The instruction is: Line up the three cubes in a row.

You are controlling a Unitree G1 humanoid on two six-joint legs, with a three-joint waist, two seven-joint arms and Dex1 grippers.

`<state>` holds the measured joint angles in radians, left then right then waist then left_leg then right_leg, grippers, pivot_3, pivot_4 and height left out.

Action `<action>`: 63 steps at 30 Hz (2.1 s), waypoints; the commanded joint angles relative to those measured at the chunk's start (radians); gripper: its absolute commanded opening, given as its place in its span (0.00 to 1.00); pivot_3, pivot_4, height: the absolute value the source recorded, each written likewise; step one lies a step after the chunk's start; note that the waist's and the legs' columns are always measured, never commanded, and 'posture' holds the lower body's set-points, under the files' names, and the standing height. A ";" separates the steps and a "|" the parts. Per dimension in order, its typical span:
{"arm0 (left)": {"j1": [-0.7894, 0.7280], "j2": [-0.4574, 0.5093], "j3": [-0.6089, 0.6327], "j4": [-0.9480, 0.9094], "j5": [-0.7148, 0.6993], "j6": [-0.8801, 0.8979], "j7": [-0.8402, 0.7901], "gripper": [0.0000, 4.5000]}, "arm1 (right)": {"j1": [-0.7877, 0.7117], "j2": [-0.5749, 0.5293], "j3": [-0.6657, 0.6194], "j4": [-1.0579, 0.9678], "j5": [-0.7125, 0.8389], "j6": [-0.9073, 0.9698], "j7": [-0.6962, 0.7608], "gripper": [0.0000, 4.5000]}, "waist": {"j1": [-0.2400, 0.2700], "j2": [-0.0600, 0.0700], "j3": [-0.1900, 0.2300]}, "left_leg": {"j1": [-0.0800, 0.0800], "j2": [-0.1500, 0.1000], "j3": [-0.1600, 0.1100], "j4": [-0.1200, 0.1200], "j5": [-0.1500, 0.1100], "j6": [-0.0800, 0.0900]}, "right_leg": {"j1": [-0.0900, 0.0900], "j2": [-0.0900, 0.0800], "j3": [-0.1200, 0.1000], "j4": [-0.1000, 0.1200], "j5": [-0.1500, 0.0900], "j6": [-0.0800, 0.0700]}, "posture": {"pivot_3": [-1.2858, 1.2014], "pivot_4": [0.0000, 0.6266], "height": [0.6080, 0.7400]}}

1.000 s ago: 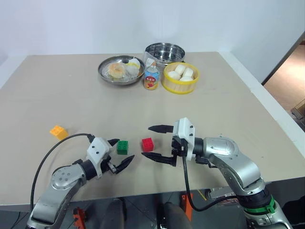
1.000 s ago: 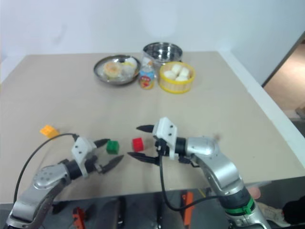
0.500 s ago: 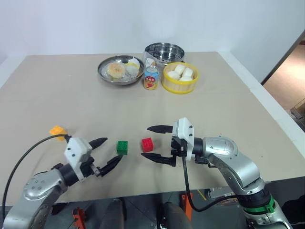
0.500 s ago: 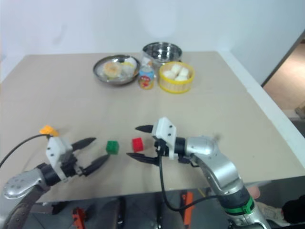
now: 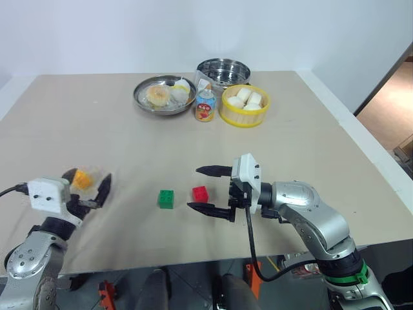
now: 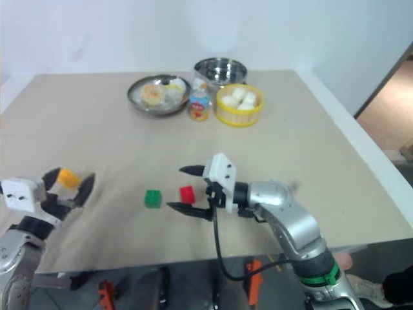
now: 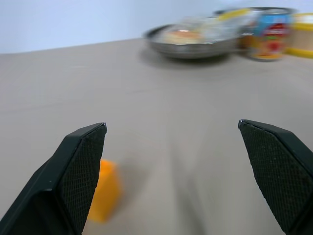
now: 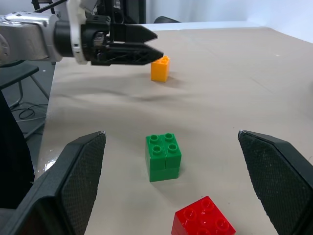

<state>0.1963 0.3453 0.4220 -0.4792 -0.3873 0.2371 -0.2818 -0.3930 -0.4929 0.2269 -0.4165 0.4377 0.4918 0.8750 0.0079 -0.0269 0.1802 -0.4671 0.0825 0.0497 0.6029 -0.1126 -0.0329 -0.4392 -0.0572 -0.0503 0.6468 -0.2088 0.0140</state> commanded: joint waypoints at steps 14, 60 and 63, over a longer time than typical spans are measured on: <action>-0.081 0.081 0.072 0.213 -0.020 -0.041 -0.066 0.99 | -0.017 -0.022 -0.019 -0.004 -0.009 -0.023 0.031 1.00 | 0.000 0.000 0.000 | 0.000 0.000 0.000 0.000 0.000 0.000 | 0.000 0.000 -0.001 0.000 0.000 0.000 | 0.52 0.24 1.00; -0.129 0.311 -0.202 0.304 -0.034 -0.021 -0.639 0.30 | 0.043 -0.101 -0.040 -0.077 -0.015 0.010 -0.017 1.00 | 0.000 -0.001 0.000 | 0.000 0.002 0.002 -0.002 -0.001 -0.002 | -0.002 -0.003 -0.004 -0.001 0.001 -0.001 | 0.52 0.24 1.00; -0.149 0.334 -0.246 0.304 -0.032 -0.026 -0.703 0.30 | 0.043 -0.100 -0.039 -0.078 -0.016 0.010 -0.018 1.00 | 0.000 -0.001 0.000 | 0.000 0.002 0.002 -0.002 -0.001 -0.002 | -0.002 -0.003 -0.005 -0.001 0.001 -0.001 | 0.52 0.24 1.00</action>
<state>0.0628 0.6532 0.1844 -0.1501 -0.4036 0.2222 -0.9478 -0.3337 -0.5905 0.2150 -0.4582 0.4175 0.5119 0.8606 0.0081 -0.0274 0.1801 -0.4670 0.0850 0.0512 0.6011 -0.1136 -0.0344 -0.4415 -0.0598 -0.0552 0.6461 -0.2082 0.0126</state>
